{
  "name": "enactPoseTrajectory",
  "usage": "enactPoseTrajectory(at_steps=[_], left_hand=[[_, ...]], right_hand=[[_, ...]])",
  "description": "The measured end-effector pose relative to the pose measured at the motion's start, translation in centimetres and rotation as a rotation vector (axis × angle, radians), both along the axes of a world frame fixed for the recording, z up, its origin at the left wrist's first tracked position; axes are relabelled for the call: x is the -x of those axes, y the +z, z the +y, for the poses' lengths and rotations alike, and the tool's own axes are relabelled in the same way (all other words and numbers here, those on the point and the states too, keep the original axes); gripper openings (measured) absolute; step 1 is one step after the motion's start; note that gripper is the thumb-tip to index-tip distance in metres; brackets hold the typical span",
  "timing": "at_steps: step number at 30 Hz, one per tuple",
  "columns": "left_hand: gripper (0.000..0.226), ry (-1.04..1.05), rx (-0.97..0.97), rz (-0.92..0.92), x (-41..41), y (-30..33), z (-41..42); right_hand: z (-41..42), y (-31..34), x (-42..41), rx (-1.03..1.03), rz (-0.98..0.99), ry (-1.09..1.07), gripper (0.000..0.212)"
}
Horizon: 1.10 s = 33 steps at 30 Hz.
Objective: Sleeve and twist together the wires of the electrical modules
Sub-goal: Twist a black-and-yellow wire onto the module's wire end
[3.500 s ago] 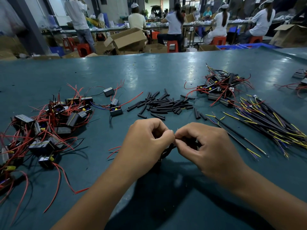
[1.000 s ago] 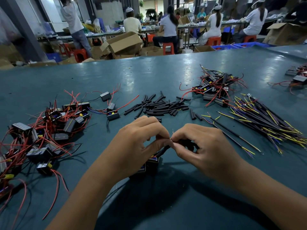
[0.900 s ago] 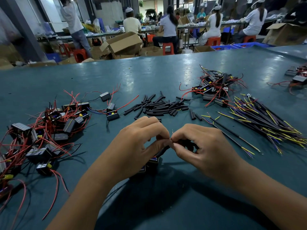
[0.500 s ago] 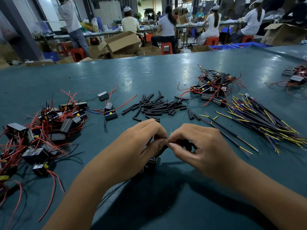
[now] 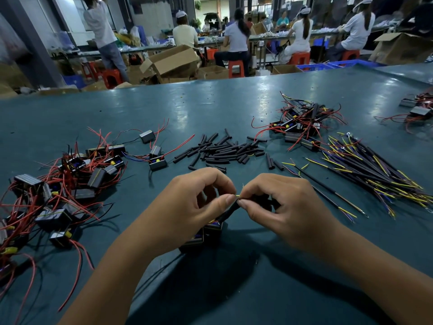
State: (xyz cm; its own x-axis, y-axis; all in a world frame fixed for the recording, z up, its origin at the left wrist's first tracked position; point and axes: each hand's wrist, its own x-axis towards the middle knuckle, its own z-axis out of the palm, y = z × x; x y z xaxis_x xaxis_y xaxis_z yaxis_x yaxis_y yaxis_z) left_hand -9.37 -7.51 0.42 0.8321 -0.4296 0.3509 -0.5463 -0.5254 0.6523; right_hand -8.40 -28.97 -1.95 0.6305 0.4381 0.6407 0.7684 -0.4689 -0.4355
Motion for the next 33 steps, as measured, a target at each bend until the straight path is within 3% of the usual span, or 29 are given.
enactPoseTrajectory(at_steps=[3,9,23,27,30,33], left_hand=[[0.020,-0.006,-0.086,-0.220,-0.2,0.0,0.2],[0.010,0.061,-0.056,-0.431,-0.4,-0.3,-0.2],[0.018,0.017,0.014,-0.395,-0.3,-0.9,-0.6],[0.016,-0.004,-0.032,-0.476,-0.6,-0.8,-0.3],[0.028,-0.018,-0.079,-0.541,-0.8,-0.9,0.0],[0.024,0.006,-0.032,-0.569,-1.1,-1.1,-0.1]], right_hand=[[-0.1,0.0,-0.2,-0.033,0.051,0.005,0.003],[-0.2,0.0,-0.2,-0.093,0.144,0.015,0.005],[-0.2,-0.1,-0.3,-0.225,0.324,-0.016,0.013],[-0.3,0.0,-0.2,-0.233,0.335,-0.013,0.013],[-0.4,0.1,-0.2,-0.221,0.335,-0.003,0.012],[-0.5,0.2,-0.1,-0.196,0.312,0.019,0.011]])
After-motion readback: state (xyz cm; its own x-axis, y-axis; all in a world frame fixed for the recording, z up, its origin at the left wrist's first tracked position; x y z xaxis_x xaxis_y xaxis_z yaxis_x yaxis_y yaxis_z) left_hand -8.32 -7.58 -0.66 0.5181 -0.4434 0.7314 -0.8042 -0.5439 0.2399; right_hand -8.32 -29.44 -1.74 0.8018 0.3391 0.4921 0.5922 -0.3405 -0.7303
